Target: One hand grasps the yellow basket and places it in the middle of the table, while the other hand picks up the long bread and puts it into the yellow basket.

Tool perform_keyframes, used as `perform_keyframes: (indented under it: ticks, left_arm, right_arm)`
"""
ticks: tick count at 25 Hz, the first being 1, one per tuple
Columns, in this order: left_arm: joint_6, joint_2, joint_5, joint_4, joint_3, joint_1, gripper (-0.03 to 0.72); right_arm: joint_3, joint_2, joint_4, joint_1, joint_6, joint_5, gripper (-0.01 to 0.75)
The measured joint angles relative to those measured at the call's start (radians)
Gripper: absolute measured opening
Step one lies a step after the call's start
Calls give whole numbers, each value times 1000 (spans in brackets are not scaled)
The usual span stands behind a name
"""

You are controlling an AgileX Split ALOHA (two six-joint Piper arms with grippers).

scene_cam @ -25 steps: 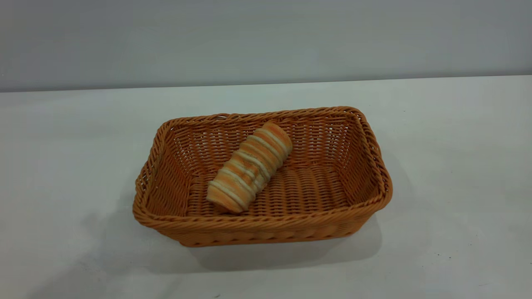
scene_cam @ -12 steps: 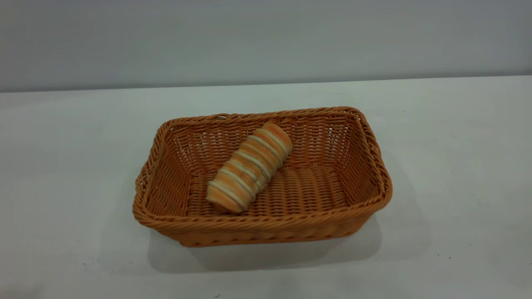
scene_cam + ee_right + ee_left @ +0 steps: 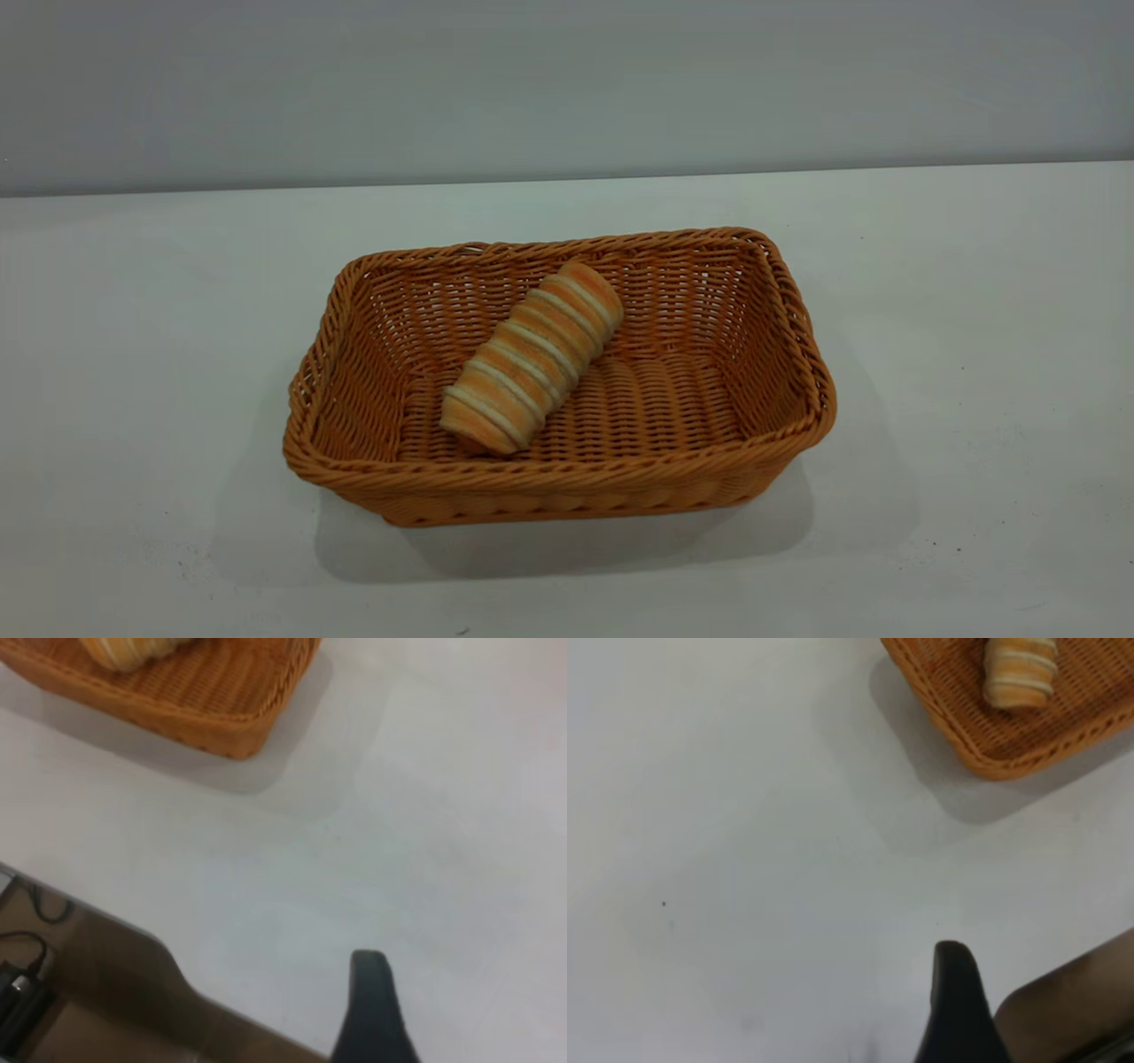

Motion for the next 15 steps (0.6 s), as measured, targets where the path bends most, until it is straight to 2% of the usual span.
perform_keyframes:
  ticks: [8,15]
  left_arm:
    - [-49,-289,50,-2,62,0,562]
    - [-62,-399,100,-3,146,0,562]
  right_arm:
    - [11,0,-5,0,1,-17,535]
    - [11,0,-5,0,2,-17,535]
